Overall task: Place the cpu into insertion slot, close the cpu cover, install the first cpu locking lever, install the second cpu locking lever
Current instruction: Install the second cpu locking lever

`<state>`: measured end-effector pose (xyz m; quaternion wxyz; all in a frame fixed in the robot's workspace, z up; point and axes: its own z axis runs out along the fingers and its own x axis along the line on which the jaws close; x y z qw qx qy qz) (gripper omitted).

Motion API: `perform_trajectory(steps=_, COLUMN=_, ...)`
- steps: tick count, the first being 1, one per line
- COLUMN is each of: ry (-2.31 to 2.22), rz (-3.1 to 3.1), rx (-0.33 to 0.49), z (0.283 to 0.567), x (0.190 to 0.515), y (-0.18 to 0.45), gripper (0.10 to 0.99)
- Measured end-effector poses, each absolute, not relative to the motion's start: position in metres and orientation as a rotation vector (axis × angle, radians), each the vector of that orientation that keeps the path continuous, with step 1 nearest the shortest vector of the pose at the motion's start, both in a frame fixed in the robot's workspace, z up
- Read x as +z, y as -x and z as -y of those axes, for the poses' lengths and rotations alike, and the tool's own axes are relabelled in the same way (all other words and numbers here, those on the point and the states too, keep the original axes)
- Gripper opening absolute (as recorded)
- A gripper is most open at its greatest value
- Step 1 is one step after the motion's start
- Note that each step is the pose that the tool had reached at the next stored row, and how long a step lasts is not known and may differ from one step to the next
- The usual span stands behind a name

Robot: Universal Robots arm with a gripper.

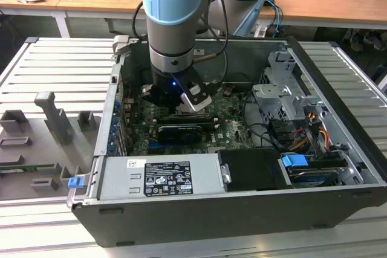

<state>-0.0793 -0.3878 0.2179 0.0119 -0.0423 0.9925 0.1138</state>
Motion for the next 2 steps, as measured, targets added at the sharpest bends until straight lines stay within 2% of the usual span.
perform_trajectory(steps=2, ry=0.132, rz=-3.095, rx=0.355, z=0.3878, x=0.2180, y=0.0792, gripper=0.106)
